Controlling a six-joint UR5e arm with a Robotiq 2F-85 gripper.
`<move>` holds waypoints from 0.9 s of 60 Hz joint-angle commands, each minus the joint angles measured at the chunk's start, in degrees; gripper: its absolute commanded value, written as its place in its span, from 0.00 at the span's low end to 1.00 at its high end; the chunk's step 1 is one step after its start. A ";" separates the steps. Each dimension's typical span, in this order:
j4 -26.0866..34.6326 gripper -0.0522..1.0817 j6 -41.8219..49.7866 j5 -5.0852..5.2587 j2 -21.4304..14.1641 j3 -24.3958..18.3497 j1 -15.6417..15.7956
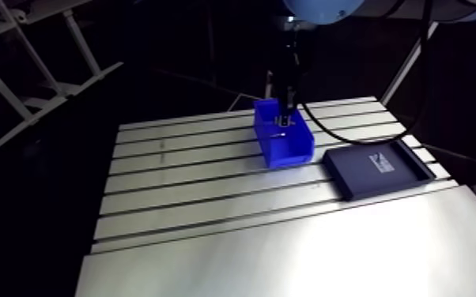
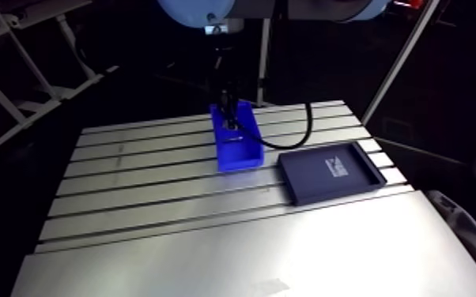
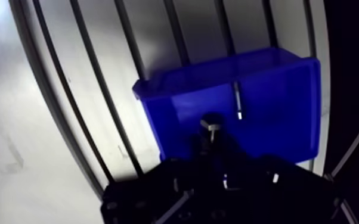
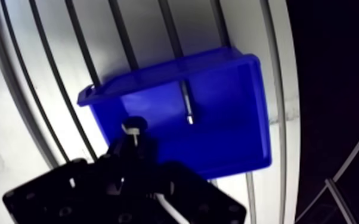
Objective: Pick up the M10 bolt from the tray and put it into the blue bin.
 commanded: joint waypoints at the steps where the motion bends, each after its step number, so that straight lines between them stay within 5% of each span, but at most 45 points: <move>1: -1.14 0.97 0.08 -0.01 1.32 0.56 -0.20; 54: -2.25 0.95 0.25 -0.01 5.01 1.28 -0.46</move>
